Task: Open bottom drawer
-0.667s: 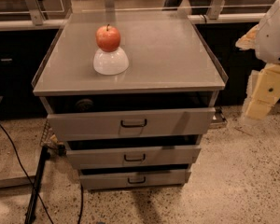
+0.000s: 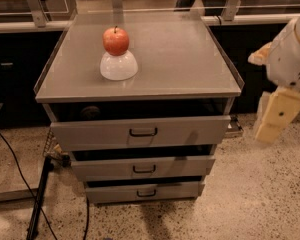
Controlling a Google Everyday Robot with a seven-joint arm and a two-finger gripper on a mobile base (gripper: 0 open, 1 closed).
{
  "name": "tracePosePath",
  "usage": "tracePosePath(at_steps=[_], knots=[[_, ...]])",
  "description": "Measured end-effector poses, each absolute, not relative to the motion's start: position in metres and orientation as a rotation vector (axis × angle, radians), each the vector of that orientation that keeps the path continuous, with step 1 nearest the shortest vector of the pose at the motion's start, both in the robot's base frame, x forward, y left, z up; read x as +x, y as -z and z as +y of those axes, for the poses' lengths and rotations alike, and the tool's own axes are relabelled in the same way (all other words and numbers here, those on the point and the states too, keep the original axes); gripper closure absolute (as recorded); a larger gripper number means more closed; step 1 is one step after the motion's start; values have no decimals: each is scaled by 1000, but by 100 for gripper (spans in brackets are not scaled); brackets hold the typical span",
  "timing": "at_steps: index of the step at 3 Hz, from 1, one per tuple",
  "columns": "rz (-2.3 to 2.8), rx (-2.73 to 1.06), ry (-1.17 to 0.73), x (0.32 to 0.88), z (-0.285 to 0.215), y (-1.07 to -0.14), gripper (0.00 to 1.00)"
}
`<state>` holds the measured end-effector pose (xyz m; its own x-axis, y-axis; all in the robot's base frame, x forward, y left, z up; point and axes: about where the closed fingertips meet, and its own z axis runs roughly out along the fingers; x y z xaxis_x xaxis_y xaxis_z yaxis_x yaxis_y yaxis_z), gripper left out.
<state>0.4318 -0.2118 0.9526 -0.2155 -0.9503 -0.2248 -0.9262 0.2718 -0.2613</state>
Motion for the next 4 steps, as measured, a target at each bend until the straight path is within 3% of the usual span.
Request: tracePosePath(at_steps=[3, 4], knots=[[2328, -1679, 44, 411, -214, -808, 0], [2328, -1679, 43, 411, -214, -808, 0]])
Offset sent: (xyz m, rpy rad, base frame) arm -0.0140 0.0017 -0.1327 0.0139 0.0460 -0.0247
